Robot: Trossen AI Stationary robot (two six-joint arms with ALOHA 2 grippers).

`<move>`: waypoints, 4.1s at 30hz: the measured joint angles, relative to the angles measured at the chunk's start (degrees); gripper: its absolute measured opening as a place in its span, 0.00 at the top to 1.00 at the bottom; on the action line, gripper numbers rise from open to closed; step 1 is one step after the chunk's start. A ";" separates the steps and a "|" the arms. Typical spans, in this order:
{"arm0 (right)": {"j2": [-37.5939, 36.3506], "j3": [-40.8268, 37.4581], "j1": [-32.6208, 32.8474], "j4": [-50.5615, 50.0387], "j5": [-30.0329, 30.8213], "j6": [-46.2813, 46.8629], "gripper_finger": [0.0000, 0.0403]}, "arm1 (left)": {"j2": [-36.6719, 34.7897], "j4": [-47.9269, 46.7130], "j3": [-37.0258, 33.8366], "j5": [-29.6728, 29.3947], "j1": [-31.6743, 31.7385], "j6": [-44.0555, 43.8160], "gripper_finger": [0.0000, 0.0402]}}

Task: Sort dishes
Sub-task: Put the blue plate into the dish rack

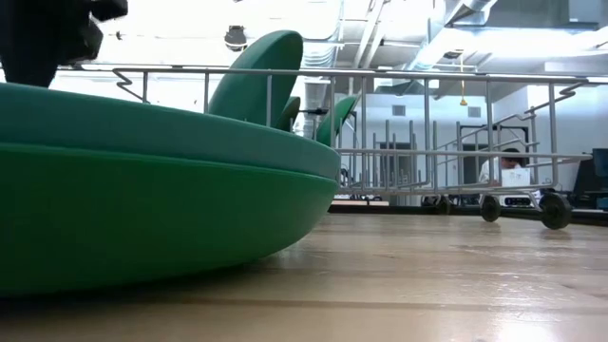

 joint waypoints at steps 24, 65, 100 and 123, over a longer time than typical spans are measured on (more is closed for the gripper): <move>0.13 0.02 -0.04 5.74 1.20 12.74 0.49 | -0.04 10.78 -11.40 -2.16 0.00 4.60 0.58; 0.48 0.04 -0.04 14.09 1.28 18.54 0.49 | -0.52 2.67 -2.21 -0.19 -2.52 8.04 0.98; 5.08 0.04 26.13 14.71 3.94 42.89 0.49 | -0.15 3.28 -5.34 -3.10 -2.36 6.36 0.96; 8.86 0.04 25.79 16.25 6.09 51.73 0.49 | 0.00 0.86 -5.34 -6.42 -2.34 9.01 0.93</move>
